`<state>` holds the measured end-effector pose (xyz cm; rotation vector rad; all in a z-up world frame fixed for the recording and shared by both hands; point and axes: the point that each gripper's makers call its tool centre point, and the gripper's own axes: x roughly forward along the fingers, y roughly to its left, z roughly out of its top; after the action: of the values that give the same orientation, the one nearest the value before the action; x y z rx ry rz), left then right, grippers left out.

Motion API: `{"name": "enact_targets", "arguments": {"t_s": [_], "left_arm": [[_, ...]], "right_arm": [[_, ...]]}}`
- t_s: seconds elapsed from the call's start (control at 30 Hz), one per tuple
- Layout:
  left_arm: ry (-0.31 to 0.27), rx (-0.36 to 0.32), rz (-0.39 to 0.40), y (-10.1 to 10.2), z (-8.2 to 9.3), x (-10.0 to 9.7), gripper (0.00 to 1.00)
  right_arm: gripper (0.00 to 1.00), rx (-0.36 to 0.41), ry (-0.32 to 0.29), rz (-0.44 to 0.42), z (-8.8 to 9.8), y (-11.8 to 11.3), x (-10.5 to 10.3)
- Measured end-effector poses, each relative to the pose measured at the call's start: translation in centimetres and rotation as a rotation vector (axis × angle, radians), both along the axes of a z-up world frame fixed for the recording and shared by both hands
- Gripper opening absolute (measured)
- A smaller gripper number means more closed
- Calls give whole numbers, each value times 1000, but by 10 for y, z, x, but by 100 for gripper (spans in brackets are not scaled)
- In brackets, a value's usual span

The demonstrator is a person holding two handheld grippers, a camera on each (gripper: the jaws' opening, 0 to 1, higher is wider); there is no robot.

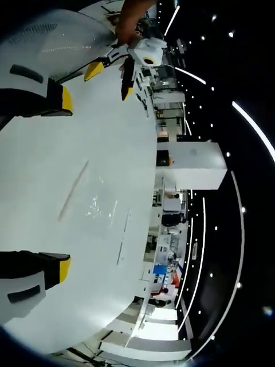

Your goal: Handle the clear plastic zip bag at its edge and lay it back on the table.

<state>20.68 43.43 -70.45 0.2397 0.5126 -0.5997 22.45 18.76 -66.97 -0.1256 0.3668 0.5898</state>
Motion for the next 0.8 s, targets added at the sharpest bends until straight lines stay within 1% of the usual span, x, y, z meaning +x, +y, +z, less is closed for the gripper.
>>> {"name": "enact_targets", "arguments": {"t_s": [0.07,0.13,0.2,0.37,0.43,0.53,0.57,0.6,0.7,0.77,0.8], "left_arm": [[7,4,2,0,-3,-2,99],[11,2,8,-4,-2,-7,99],[-2,18,8,-1,-5,-5,99],[-18,10,18,-1,3,-1,97],[-27,-3,21,-2,2,0,97],[-31,8,10,-8,4,-5,96],[-35,5,12,-4,1,-2,95],[-42,-2,16,-2,2,0,95],[-44,-20,28,-4,6,0,96],[-47,-15,24,-2,2,1,96],[-47,0,19,-1,0,1,95]], "right_arm": [[100,1,-7,-8,-1,1,-3],[100,4,-6,-13,-3,0,-4],[100,5,-1,-19,-4,0,-5],[100,41,-10,-44,0,-2,-2],[100,34,-22,-49,0,-2,-1],[100,33,-29,-54,1,-2,0],[100,36,-34,-55,1,-3,0],[100,38,-35,-57,1,-5,0],[99,28,-30,-67,-2,-8,1],[98,23,-38,-70,-2,-9,2],[98,26,-37,-73,-2,-9,2]]}}
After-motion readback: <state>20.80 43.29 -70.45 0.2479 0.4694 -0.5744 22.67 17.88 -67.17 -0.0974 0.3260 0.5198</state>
